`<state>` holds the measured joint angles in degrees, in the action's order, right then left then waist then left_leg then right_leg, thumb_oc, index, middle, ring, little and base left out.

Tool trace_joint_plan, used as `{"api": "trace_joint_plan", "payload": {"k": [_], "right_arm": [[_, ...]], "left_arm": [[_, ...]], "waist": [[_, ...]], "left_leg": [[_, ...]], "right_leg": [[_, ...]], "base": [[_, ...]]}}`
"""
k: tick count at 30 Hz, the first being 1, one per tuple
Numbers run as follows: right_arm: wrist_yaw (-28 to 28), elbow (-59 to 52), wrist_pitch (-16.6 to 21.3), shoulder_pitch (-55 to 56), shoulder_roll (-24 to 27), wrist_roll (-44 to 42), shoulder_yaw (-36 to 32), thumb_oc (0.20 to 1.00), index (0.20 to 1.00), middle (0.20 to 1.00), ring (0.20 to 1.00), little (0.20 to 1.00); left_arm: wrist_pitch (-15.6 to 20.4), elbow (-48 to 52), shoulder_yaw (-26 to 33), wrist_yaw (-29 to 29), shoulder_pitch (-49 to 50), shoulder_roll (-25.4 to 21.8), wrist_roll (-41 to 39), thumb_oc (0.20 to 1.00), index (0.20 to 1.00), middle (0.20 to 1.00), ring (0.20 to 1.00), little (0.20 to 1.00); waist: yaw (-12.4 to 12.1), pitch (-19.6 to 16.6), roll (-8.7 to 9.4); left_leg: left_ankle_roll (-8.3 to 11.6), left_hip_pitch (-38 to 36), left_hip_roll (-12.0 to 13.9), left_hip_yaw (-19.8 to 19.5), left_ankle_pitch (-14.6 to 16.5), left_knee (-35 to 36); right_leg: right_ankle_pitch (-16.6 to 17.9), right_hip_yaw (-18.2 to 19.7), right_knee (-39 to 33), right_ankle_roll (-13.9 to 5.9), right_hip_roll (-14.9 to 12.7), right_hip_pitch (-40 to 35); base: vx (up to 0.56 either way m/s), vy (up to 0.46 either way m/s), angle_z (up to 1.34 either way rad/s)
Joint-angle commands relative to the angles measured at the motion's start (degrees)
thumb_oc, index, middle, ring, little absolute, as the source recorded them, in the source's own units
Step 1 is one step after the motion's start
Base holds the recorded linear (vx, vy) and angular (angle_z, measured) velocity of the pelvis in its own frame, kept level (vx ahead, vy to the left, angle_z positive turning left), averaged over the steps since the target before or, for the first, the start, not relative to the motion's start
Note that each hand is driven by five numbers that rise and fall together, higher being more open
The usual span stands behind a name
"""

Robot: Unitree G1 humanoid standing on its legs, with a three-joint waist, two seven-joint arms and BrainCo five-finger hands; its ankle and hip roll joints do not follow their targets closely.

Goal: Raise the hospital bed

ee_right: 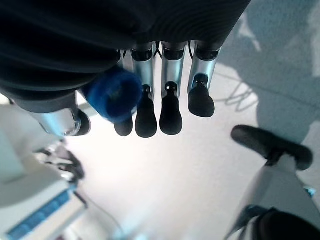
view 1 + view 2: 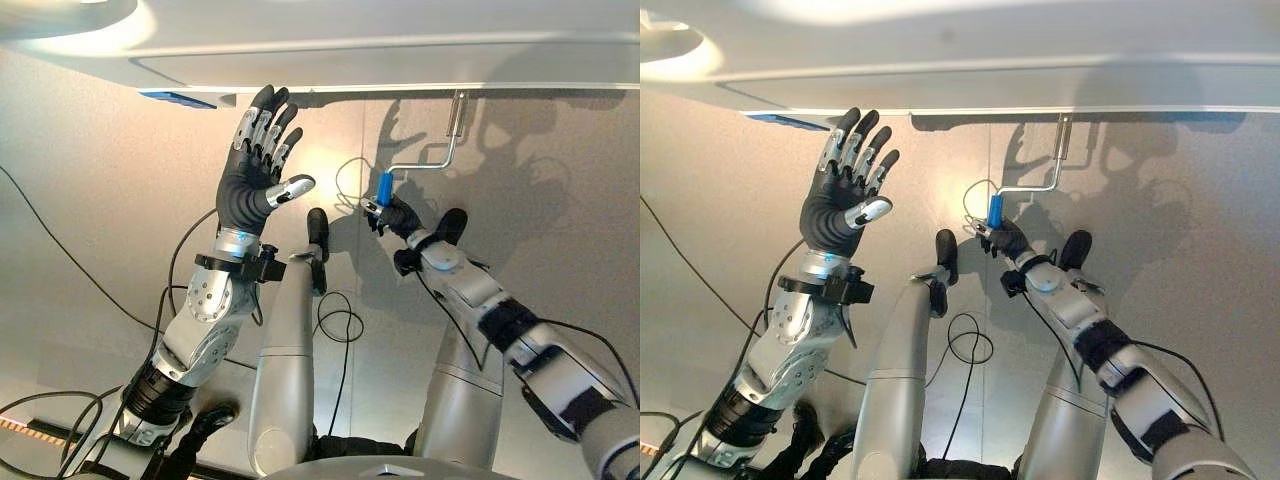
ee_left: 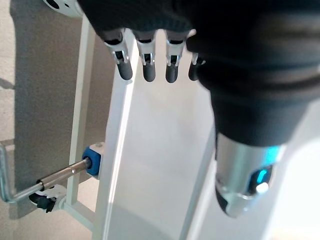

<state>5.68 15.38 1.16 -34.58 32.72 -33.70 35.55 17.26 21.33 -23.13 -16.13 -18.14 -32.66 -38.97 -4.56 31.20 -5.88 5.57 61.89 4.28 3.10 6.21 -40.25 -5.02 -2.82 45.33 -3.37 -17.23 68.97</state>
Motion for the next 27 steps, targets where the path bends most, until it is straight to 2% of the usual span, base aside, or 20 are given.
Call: {"api": "trace_joint_plan", "payload": {"k": [1, 5, 6, 10, 12, 13, 14, 15, 16, 17, 18, 19, 20, 21, 22, 23, 24, 25, 26, 27], "right_arm": [[-3.5, -15.9, 12.1, -6.1, -4.6, -2.4, -1.5, 0.2, 0.2, 0.2, 0.2, 0.2], [-3.6, -17.5, 12.4, -5.3, -3.4, -3.3, -3.0, 0.2, 0.2, 0.2, 0.2, 0.2], [-3.1, -21.0, 13.9, -3.2, -0.2, -5.6, -7.9, 0.2, 0.2, 0.2, 0.2, 0.2], [-2.1, -21.8, 14.9, -2.9, 3.5, -6.4, -12.5, 0.2, 0.2, 0.2, 0.2, 0.2], [-2.1, -21.8, 14.9, -2.9, 3.5, -6.4, -12.6, 0.2, 0.2, 0.2, 0.2, 0.2], [-1.3, -22.1, 15.5, -4.0, 6.6, -6.4, -15.6, 0.2, 0.2, 0.2, 0.2, 0.2], [-1.0, -22.0, 15.7, -4.3, 7.8, -6.4, -16.7, 0.2, 0.2, 0.2, 0.2, 0.2], [-1.0, -21.9, 15.7, -3.7, 7.7, -6.4, -16.5, 0.2, 0.2, 0.2, 0.2, 0.2], [-0.1, -21.0, 16.6, -4.6, 9.9, -8.0, -19.1, 0.2, 0.2, 0.2, 0.2, 0.2], [-0.2, -21.0, 16.7, -5.1, 10.0, -8.1, -19.3, 0.2, 0.2, 0.2, 0.2, 0.2], [-0.2, -21.0, 16.7, -5.1, 10.0, -8.1, -19.3, 0.2, 0.2, 0.2, 0.2, 0.2], [-0.1, -20.9, 16.9, -4.7, 10.4, -8.3, -19.8, 0.2, 0.2, 0.2, 0.2, 0.2], [0.4, -20.8, 17.0, -4.9, 11.9, -7.8, -20.8, 0.2, 0.2, 0.2, 0.2, 0.2], [0.4, -21.0, 17.0, -5.3, 12.0, -7.8, -21.0, 0.2, 0.2, 0.2, 0.2, 0.2], [0.7, -20.6, 17.0, -5.0, 12.3, -7.5, -21.5, 0.2, 0.2, 0.2, 0.2, 0.2], [0.8, -20.8, 17.4, -5.4, 13.2, -8.0, -23.2, 0.2, 0.2, 0.2, 0.2, 0.2], [0.8, -20.6, 17.6, -5.2, 13.4, -8.3, -23.8, 0.2, 0.2, 0.2, 0.2, 0.2], [0.8, -20.5, 17.6, -4.7, 13.3, -8.3, -23.7, 0.2, 0.2, 0.2, 0.2, 0.2], [1.3, -20.1, 18.0, -4.8, 13.8, -8.3, -25.5, 0.2, 0.2, 0.2, 0.2, 0.2], [1.7, -19.8, 18.2, -4.7, 14.0, -8.0, -26.4, 0.2, 0.2, 0.2, 0.2, 0.2]], "left_arm": [[3.6, 6.4, 2.3, 2.0, 1.2, -0.8, 3.6, 1.0, 1.0, 1.0, 1.0, 1.0], [3.6, 6.4, 2.5, 2.3, 1.2, -1.0, 3.9, 1.0, 1.0, 1.0, 1.0, 1.0], [3.7, 7.0, 3.6, 3.6, 2.0, -1.9, 3.5, 1.0, 1.0, 1.0, 1.0, 1.0], [3.8, 7.4, 4.7, 5.0, 2.9, -2.6, 2.4, 1.0, 1.0, 1.0, 1.0, 1.0], [3.8, 7.4, 4.7, 5.0, 2.9, -2.6, 2.4, 1.0, 1.0, 1.0, 1.0, 1.0], [3.9, 8.3, 5.9, 5.8, 2.8, -3.0, 2.0, 1.0, 1.0, 1.0, 1.0, 1.0], [3.8, 8.6, 6.2, 6.0, 3.1, -3.0, 1.8, 1.0, 1.0, 1.0, 1.0, 1.0], [3.8, 8.5, 5.9, 6.0, 3.6, -3.0, 1.8, 1.0, 1.0, 1.0, 1.0, 1.0], [3.8, 9.1, 6.2, 6.6, 4.2, -3.2, 1.1, 1.0, 1.0, 1.0, 1.0, 1.0], [3.8, 9.2, 6.5, 6.7, 3.8, -3.3, 1.1, 1.0, 1.0, 1.0, 1.0, 1.0], [3.8, 9.2, 6.5, 6.7, 3.8, -3.3, 1.1, 1.0, 1.0, 1.0, 1.0, 1.0], [3.8, 9.3, 6.3, 6.8, 4.5, -3.3, 1.1, 1.0, 1.0, 1.0, 1.0, 1.0], [3.6, 9.4, 6.6, 7.0, 4.8, -3.3, 1.0, 1.0, 1.0, 1.0, 1.0, 1.0], [3.7, 9.5, 6.8, 7.0, 4.4, -3.4, 1.0, 1.0, 1.0, 1.0, 1.0, 1.0], [3.6, 9.4, 6.8, 7.0, 4.9, -3.3, 1.1, 1.0, 1.0, 1.0, 1.0, 1.0], [3.5, 9.8, 7.7, 7.2, 4.6, -3.4, 1.1, 1.0, 1.0, 1.0, 1.0, 1.0], [3.6, 9.8, 7.8, 7.1, 4.7, -3.2, 1.1, 1.0, 1.0, 1.0, 1.0, 1.0], [3.6, 9.7, 7.5, 7.1, 5.1, -3.1, 1.1, 1.0, 1.0, 1.0, 1.0, 1.0], [3.5, 9.9, 8.1, 7.1, 4.9, -2.9, 1.2, 1.0, 1.0, 1.0, 1.0, 1.0], [3.5, 10.0, 8.4, 7.2, 5.0, -2.9, 1.3, 1.0, 1.0, 1.0, 1.0, 1.0]], "waist": [[2.2, -1.4, -2.59], [2.6, -1.4, -2.41], [3.7, -1.4, -1.62], [4.3, -1.4, -0.8], [4.3, -1.4, -0.82], [4.6, -1.4, -0.12], [4.6, -1.4, 0.07], [4.7, -1.4, 0.13], [4.9, -1.4, 0.82], [4.8, -1.4, 0.77], [4.8, -1.4, 0.78], [4.9, -1.4, 0.98], [5.1, -1.4, 1.32], [5.0, -1.4, 1.27], [5.2, -1.4, 1.45], [5.3, -1.4, 1.63], [5.3, -1.4, 1.72], [5.3, -1.4, 1.75], [5.4, -1.4, 1.8], [5.6, -1.4, 1.91]], "left_leg": [[-0.26, -1.7, -1.2, 0.7, -7.2, 9.8], [-0.23, -2.5, -1.2, 0.8, -7.2, 10.3], [-0.21, -4.8, -0.8, 1.1, -7.2, 11.6], [-0.21, -6.5, -0.5, 1.0, -7.2, 12.8], [-0.21, -6.6, -0.5, 1.0, -7.2, 12.8], [-0.59, -5.4, -0.3, 1.0, -9.2, 13.6], [-0.57, -5.6, -0.3, 0.8, -9.1, 13.8], [-0.2, -7.1, -0.3, 0.6, -7.3, 13.2], [-0.21, -7.2, -0.1, 0.5, -7.1, 13.3], [-0.57, -5.8, -0.1, 0.7, -8.9, 13.9], [-0.57, -5.8, -0.1, 0.7, -8.9, 13.9], [-0.22, -7.4, -0.1, 0.5, -7.1, 13.4], [-0.24, -7.5, 0.0, 0.5, -6.9, 13.4], [-0.6, -6.2, 0.0, 0.7, -8.7, 13.9], [-0.22, -7.6, 0.1, 0.4, -6.8, 13.4], [-0.57, -6.2, 0.0, 0.6, -8.4, 13.6], [-0.54, -6.2, 0.1, 0.6, -8.3, 13.5], [-0.19, -7.6, 0.1, 0.3, -6.6, 13.0], [-0.54, -6.2, 0.1, 0.6, -8.4, 13.7], [-0.52, -6.1, 0.1, 0.6, -8.4, 13.6]], "right_leg": [[2.5, 1.0, -5.0, -5.24, -1.7, -5.2], [2.6, 1.0, -5.5, -5.27, -1.5, -5.7], [2.8, 1.0, -7.1, -5.47, -1.2, -7.4], [3.0, 1.0, -8.4, -5.55, -0.7, -9.0], [3.0, 1.0, -8.4, -5.55, -0.7, -9.0], [5.0, 0.5, -9.4, -5.02, -0.3, -8.0], [5.0, 0.6, -9.4, -5.02, -0.3, -8.1], [3.2, 0.8, -8.6, -5.49, -0.3, -9.4], [3.2, 0.8, -8.8, -5.48, -0.1, -9.4], [4.9, 0.6, -9.6, -5.01, -0.1, -8.1], [4.9, 0.6, -9.6, -5.01, -0.1, -8.1], [3.1, 0.9, -8.7, -5.49, 0.0, -9.4], [2.9, 1.0, -8.5, -5.44, 0.1, -9.5], [4.6, 0.7, -9.3, -4.97, 0.1, -8.2], [2.8, 1.0, -8.5, -5.41, 0.2, -9.5], [4.3, 0.8, -9.0, -4.91, 0.3, -8.2], [4.3, 0.8, -9.0, -4.9, 0.3, -8.2], [2.6, 1.1, -8.2, -5.35, 0.3, -9.4], [4.5, 0.8, -9.1, -4.96, 0.3, -8.1], [4.5, 0.9, -9.1, -5.0, 0.4, -8.0]], "base": [[-0.01, 0.006, -0.13], [0.0, -0.016, -0.08], [-0.01, -0.048, 0.04], [0.0, -0.047, -0.06], [-0.03, -0.041, -0.07], [-0.06, -0.067, -0.04], [0.0, -0.074, -0.02], [0.09, -0.068, 0.01], [0.02, -0.043, 0.03], [-0.04, -0.036, 0.0], [0.01, -0.008, -0.04], [0.09, -0.033, -0.04], [0.0, 0.0, 0.0], [0.02, -0.031, 0.03], [-0.05, -0.018, -0.04], [0.02, -0.029, -0.07], [0.02, -0.017, -0.05], [0.0, 0.0, 0.0], [0.0, 0.0, 0.0], [-0.04, -0.004, -0.04]]}}
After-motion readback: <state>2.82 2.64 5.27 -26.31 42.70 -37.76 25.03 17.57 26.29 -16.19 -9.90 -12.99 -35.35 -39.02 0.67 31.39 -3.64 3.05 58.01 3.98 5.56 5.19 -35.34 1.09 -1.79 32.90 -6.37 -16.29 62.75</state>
